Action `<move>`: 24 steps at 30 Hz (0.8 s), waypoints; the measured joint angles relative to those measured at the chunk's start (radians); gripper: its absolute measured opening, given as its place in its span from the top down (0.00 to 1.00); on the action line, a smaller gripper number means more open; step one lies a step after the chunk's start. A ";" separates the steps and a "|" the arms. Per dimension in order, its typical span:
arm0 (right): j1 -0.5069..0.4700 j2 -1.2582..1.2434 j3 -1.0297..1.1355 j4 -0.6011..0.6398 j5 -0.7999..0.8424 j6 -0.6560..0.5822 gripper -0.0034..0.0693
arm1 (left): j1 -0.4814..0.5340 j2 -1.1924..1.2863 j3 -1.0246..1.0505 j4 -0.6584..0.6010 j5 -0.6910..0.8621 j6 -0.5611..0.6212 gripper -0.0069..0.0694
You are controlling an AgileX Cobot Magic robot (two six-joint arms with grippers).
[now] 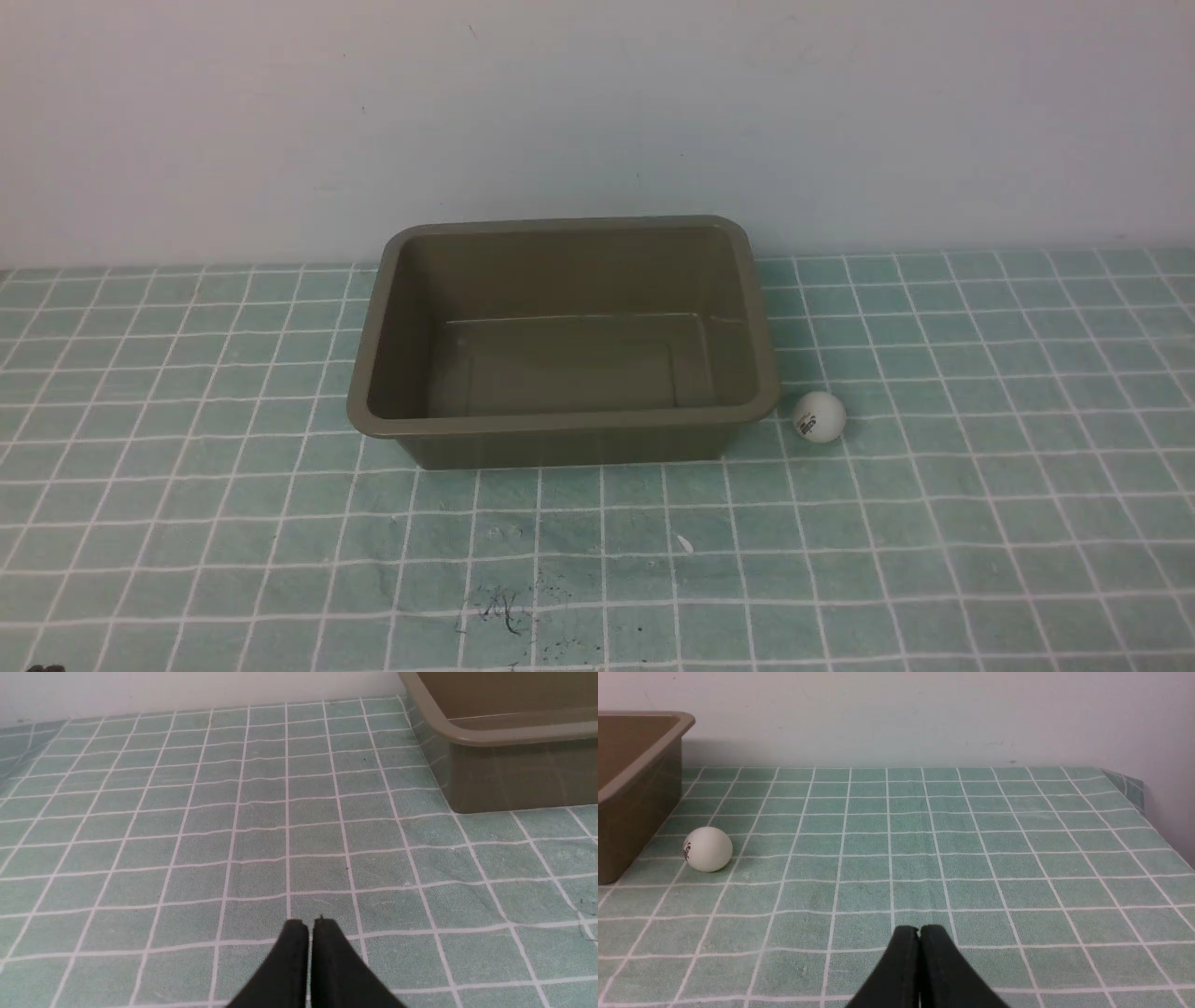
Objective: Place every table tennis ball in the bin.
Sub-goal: Use the right arm to clamp the table tennis ball closest to it
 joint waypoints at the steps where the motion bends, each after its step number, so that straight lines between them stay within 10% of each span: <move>1: 0.000 0.000 0.000 0.000 0.000 0.000 0.97 | 0.000 0.000 0.000 0.000 0.000 0.000 0.92; 24: 0.000 0.000 0.004 0.021 -0.030 0.008 0.97 | 0.000 0.000 0.000 0.000 0.000 0.000 0.92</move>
